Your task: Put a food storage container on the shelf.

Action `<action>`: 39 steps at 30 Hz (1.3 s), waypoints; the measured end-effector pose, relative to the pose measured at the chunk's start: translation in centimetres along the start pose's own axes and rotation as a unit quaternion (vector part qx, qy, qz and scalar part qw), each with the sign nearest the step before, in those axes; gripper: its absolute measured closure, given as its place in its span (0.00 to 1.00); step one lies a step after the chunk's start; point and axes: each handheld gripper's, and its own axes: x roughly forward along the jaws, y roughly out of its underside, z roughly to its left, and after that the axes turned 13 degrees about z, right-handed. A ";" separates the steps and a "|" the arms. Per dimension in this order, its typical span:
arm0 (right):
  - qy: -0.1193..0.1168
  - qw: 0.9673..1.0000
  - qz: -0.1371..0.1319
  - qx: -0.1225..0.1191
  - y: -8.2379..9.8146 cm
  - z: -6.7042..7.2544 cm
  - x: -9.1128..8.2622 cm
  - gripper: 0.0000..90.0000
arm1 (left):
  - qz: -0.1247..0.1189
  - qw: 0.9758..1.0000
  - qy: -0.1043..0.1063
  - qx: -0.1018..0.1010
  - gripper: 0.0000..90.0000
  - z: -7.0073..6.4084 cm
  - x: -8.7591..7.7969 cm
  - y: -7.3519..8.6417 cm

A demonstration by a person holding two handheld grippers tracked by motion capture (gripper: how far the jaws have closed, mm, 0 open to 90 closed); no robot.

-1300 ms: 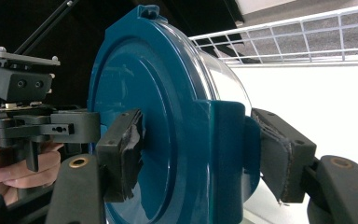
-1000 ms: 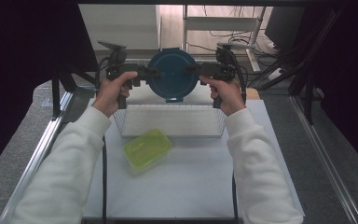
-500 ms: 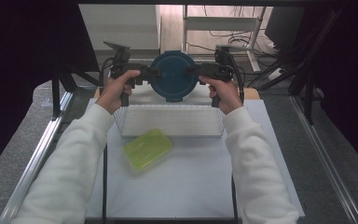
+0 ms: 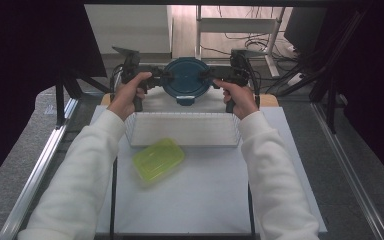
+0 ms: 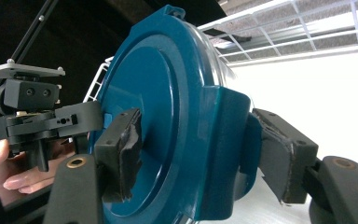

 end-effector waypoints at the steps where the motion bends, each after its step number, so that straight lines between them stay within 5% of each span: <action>1: 0.000 1.000 0.001 0.003 -0.1 -0.1 0.1 0.38 | 0.000 1.000 -0.001 -0.001 0.44 0.0 0.1 -0.1; 11: -0.011 0.999 0.011 0.032 -0.4 -1.1 0.7 0.35 | -0.015 1.000 -0.003 -0.017 0.44 0.5 0.7 -0.5; 19: -0.019 0.999 0.004 0.035 -0.4 -1.5 0.9 0.33 | -0.023 1.000 -0.005 -0.004 0.43 0.6 0.9 -0.4; 21: 0.024 1.000 -0.004 0.007 -0.4 -0.7 1.0 0.22 | -0.023 1.000 -0.019 0.007 0.35 0.4 1.0 -0.4; 23: 0.040 0.999 -0.009 -0.001 -0.4 -0.4 1.0 0.17 | -0.035 0.999 -0.032 0.020 0.32 0.2 0.9 -0.2; 26: 0.045 0.999 -0.010 -0.011 -0.3 -0.1 0.9 0.09 | -0.049 0.996 -0.054 0.050 0.24 -0.3 0.5 0.1; 29: 0.084 0.995 -0.023 -0.038 0.0 0.7 0.6 0.07 | -0.062 0.993 -0.077 0.072 0.21 -0.6 -0.4 0.6; 34: 0.109 0.989 -0.036 -0.091 1.3 2.4 -0.7 0.06 | -0.059 0.981 -0.131 0.133 0.22 -2.0 -2.0 2.7; 39: 0.122 0.981 -0.051 -0.139 3.5 3.5 -2.5 0.08 | -0.071 0.977 -0.131 0.150 0.23 -2.6 -3.7 5.9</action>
